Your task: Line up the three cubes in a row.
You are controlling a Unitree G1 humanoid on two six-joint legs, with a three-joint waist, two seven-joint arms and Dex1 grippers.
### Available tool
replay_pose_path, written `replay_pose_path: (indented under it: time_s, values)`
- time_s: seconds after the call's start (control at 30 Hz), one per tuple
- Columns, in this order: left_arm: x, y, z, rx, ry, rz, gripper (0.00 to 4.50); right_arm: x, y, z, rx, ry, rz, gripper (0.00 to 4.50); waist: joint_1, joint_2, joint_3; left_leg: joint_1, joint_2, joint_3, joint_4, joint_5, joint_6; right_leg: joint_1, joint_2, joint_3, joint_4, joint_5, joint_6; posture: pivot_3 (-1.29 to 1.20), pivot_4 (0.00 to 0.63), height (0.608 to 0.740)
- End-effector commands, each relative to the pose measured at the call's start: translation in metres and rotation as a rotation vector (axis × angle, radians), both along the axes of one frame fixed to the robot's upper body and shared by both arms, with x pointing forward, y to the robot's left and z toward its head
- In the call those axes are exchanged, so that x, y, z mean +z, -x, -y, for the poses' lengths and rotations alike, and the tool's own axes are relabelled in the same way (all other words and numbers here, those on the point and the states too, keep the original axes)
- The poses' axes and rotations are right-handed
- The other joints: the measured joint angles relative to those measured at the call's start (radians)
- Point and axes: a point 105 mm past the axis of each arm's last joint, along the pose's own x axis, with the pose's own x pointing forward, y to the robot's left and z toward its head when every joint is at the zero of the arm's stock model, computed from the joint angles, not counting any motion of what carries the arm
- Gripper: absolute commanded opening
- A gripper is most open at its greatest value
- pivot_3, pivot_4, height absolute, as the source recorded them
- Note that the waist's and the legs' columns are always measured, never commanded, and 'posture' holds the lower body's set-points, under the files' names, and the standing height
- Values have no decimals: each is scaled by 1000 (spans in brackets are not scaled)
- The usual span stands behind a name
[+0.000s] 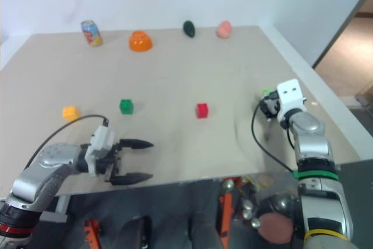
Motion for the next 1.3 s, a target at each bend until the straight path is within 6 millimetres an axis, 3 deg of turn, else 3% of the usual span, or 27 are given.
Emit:
replay_pose_path:
  time_s: [0.03, 0.33, 0.43, 0.53, 0.7, 0.83, 1.03, 1.3]
  values:
    - [12, 1, 1, -11, 23, 28, 4482, 46, -4, 0, -4, -62, 168, 4474, 0, 0, 0, 0, 0, 0, 0, 0, 0, 0, 0, 0, 0, 0, 0, 0, 150, 738]
    - [8, -10, 1, 2, 27, 20, 4482, 64, -5, -20, 89, -151, 208, 4474, -1, 0, 0, 0, 0, 0, 0, 0, 0, 0, 0, 0, 0, 0, 0, 0, 150, 738]
    - [7, -12, 1, 7, 28, 21, 4482, 68, 1, -35, 177, -206, 191, 4474, -1, 0, 0, 0, 0, 0, -1, 0, 0, 0, 0, 0, 0, 0, 0, 0, 150, 738]
    - [5, -13, -1, 6, 15, 20, 4482, 55, 19, -65, 327, -149, 100, 4474, 3, 0, 0, 0, 0, 0, -1, 0, 0, 0, 0, 0, 0, 0, 1, 0, 150, 738]
    - [7, -15, -6, 14, 7, 23, 4482, 29, 73, -117, 610, -105, -78, 4474, 13, 1, 0, -2, 0, -1, -2, 0, 0, -1, 0, 0, 0, -1, 1, 0, 150, 738]
    - [12, -11, -7, 22, 16, 34, 4482, 9, 95, -143, 667, -81, -169, 4474, 11, 1, 0, -1, 0, 0, -1, 0, 0, -1, 0, 0, 0, -1, 0, 0, 150, 738]
    - [20, -20, -8, 82, 48, 65, 4482, -12, 87, -163, 557, -73, -195, 4474, 12, 0, -1, 0, 0, -1, 2, 0, 0, 0, 0, 0, 0, 1, -2, 0, 150, 738]
    - [19, -35, -13, 194, 65, 99, 4482, -8, 66, -152, 382, -100, -161, 4474, 13, 0, -1, -1, 0, -1, 2, 0, 1, -1, 0, 0, 0, 2, -1, 0, 150, 738]
